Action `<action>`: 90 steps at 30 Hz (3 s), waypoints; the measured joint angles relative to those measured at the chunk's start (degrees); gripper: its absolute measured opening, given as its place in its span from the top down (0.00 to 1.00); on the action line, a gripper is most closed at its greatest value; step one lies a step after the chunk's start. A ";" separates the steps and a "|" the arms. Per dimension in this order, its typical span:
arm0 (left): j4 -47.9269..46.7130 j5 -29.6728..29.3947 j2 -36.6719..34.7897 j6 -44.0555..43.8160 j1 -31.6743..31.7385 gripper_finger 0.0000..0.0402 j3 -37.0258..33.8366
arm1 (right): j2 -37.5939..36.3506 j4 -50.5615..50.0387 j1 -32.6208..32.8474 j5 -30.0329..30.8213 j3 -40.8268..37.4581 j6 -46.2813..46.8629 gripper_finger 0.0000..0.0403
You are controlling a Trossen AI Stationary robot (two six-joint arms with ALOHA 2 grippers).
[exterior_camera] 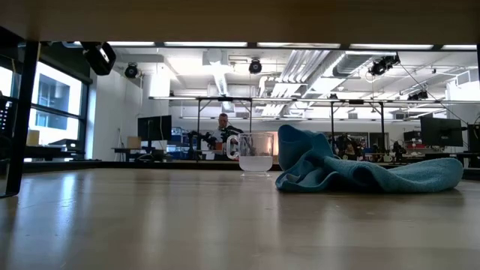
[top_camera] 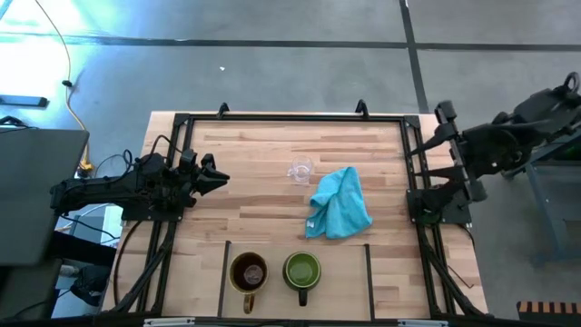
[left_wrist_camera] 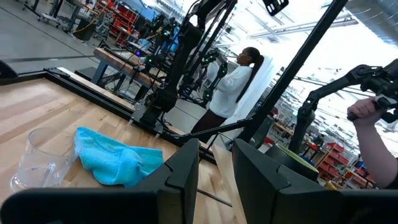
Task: Stack small to large cups/mugs on shelf
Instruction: Put the transparent mug on the shelf
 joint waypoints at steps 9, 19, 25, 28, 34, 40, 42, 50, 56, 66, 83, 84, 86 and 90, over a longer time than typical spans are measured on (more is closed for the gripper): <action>0.00 -1.15 0.01 0.00 0.00 0.79 0.00 | -15.03 23.29 1.16 -0.05 -29.14 -2.61 0.59; 0.02 -2.07 0.01 -0.01 0.00 0.79 0.00 | -31.36 45.22 1.14 -1.14 -53.83 -5.17 0.59; 0.02 -2.53 -0.01 -0.02 -0.02 0.79 0.00 | -35.56 49.47 1.14 -1.17 -59.94 -5.48 0.59; 0.02 -3.25 0.00 -0.02 -0.02 0.79 0.00 | -37.37 50.94 1.14 -1.16 -63.09 -5.14 0.59; 0.04 -4.02 0.00 -0.02 -0.02 0.79 -0.02 | -41.56 57.91 1.03 -1.14 -71.32 -4.51 0.59; 0.04 -4.68 0.01 -0.02 -0.02 0.79 0.00 | -45.71 67.19 1.03 0.15 -81.11 -3.19 0.59; 0.04 -5.37 0.01 -0.02 0.00 0.79 -0.02 | -46.68 70.52 1.03 0.83 -84.34 -2.24 0.59; 0.04 -6.62 -0.01 0.00 -0.01 0.79 0.00 | -47.87 78.50 1.00 1.46 -92.31 1.87 0.59; 0.07 -7.64 -0.01 0.00 -0.01 0.79 0.00 | -47.22 80.63 -1.23 1.46 -94.39 5.83 0.59; 0.07 -8.51 0.01 0.00 -0.02 0.79 0.00 | -41.06 82.47 -10.82 -2.72 -94.60 12.67 0.59; 0.07 -8.50 -0.01 0.14 -0.01 0.79 -0.02 | -31.76 83.61 -32.01 -27.59 -94.60 27.58 0.59; 0.07 -8.50 -0.01 0.20 0.00 0.79 0.00 | -31.17 83.66 -33.10 -29.24 -94.60 28.31 0.59; 0.07 -8.50 0.01 0.24 0.00 0.79 0.00 | -29.90 84.10 -35.09 -32.75 -94.60 29.86 0.59; 0.07 -8.50 -0.01 0.24 0.00 0.79 0.00 | -27.20 85.41 -38.14 -39.11 -94.60 31.61 0.59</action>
